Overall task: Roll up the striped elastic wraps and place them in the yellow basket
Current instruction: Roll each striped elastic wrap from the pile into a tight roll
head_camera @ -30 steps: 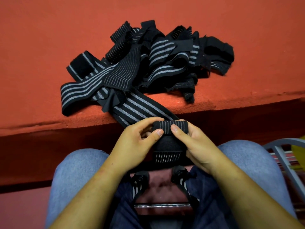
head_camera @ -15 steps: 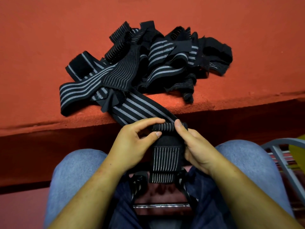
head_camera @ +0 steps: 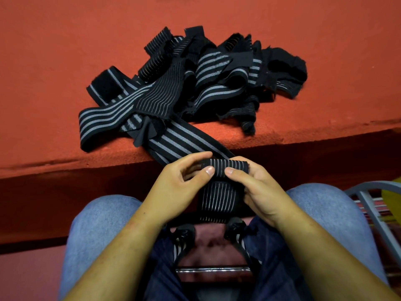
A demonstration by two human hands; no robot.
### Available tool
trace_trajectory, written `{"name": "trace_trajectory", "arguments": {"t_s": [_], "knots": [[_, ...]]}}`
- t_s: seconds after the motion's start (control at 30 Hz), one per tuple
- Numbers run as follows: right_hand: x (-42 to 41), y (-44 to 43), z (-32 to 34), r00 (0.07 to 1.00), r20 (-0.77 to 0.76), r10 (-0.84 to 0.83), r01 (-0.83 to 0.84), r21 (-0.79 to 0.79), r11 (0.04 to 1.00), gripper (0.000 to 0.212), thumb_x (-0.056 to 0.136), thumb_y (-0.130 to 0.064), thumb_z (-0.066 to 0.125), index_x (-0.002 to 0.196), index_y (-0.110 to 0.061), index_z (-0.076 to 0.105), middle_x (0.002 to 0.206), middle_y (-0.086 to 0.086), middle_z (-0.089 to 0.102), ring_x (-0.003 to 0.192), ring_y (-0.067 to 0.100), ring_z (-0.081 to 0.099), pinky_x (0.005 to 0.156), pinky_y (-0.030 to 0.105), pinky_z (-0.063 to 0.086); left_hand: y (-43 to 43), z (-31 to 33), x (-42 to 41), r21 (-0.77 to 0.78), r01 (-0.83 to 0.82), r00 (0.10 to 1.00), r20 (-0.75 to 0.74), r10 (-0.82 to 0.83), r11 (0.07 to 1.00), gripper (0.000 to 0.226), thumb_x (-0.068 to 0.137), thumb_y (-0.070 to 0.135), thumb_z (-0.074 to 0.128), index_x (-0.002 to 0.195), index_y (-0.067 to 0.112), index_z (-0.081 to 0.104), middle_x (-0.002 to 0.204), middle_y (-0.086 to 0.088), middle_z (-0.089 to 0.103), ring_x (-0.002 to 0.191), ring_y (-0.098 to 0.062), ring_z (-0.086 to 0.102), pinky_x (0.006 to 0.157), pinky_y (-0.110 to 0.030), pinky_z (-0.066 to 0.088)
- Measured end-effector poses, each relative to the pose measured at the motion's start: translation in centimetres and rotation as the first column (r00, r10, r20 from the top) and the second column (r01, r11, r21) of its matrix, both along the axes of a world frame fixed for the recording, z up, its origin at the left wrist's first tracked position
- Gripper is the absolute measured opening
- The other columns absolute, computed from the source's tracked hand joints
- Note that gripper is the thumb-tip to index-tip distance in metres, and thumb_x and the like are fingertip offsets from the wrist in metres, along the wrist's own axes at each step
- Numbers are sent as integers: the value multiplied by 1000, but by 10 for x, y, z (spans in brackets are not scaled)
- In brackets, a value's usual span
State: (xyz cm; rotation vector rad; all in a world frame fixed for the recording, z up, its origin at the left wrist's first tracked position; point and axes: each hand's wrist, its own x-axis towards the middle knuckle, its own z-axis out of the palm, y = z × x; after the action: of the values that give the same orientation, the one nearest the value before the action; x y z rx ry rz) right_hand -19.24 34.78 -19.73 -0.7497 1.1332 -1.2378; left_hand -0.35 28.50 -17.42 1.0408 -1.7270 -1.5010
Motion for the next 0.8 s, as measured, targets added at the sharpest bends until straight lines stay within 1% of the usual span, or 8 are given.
{"name": "trace_trajectory", "arguments": {"t_s": [0.1, 0.3, 0.37, 0.5, 0.57, 0.67, 0.73, 0.8], "knots": [[-1, 0, -1, 999, -43, 31, -32, -38, 999, 22, 87, -31, 74, 106, -20, 72, 103, 9, 70, 101, 23, 66, 96, 44, 50, 1, 0, 0, -5, 3, 1000, 19, -2, 1000, 30, 98, 13, 69, 128, 19, 70, 112, 10, 78, 110, -1, 71, 92, -13, 51], [1, 0, -3, 996, -90, 29, -28, 3, 1000, 43, 83, -51, 77, 109, -18, 73, 107, 11, 74, 103, 25, 69, 105, 55, 50, 1, -1, 1, -37, -7, 999, 36, 9, 999, 31, 96, 8, 71, 126, 18, 71, 112, 10, 79, 109, -3, 72, 92, -15, 52], [1, 0, -2, 986, -163, 14, -16, -10, 1000, 40, 84, -55, 75, 106, -21, 74, 103, 9, 76, 100, 21, 71, 102, 51, 52, 2, -1, 1, -41, 2, 999, 46, 0, 999, 32, 96, 9, 71, 126, 19, 71, 112, 12, 78, 110, -1, 71, 92, -14, 52], [-1, 1, 1, 963, -270, -7, -12, -68, 998, 27, 91, -49, 72, 101, -24, 71, 93, 0, 74, 90, 13, 69, 89, 39, 53, 1, -2, 0, -46, 12, 998, 62, -10, 999, 33, 96, 11, 71, 128, 18, 70, 113, 14, 78, 111, 1, 70, 93, -10, 49], [-2, 1, 2, 958, -286, -15, -12, -94, 995, 20, 96, -43, 70, 100, -23, 70, 91, -2, 73, 88, 11, 68, 85, 35, 53, 0, -3, 0, -41, 34, 997, 71, -31, 999, 34, 97, 13, 70, 131, 18, 69, 116, 13, 77, 115, -1, 69, 98, -14, 50], [-3, 2, 2, 952, -305, -14, -18, -104, 994, 14, 99, -37, 67, 99, -24, 68, 88, -4, 72, 85, 9, 68, 82, 33, 53, 0, -4, 0, -41, 45, 996, 72, -42, 998, 35, 98, 14, 69, 132, 20, 68, 120, 13, 76, 119, -2, 67, 104, -21, 50], [-2, 2, 2, 953, -304, -6, -22, -89, 996, 18, 98, -43, 68, 101, -25, 69, 90, -3, 72, 87, 12, 68, 86, 39, 55, 0, -4, 1, -42, 42, 997, 67, -39, 998, 35, 98, 15, 69, 133, 22, 68, 122, 13, 75, 121, -4, 66, 109, -28, 49], [-1, 1, 1, 960, -281, 14, -29, -49, 998, 30, 91, -54, 69, 103, -27, 70, 95, 0, 74, 92, 17, 70, 96, 51, 55, -1, -4, 2, -48, 37, 997, 69, -34, 998, 34, 98, 16, 70, 132, 22, 69, 122, 12, 75, 122, -5, 66, 111, -35, 49]]}}
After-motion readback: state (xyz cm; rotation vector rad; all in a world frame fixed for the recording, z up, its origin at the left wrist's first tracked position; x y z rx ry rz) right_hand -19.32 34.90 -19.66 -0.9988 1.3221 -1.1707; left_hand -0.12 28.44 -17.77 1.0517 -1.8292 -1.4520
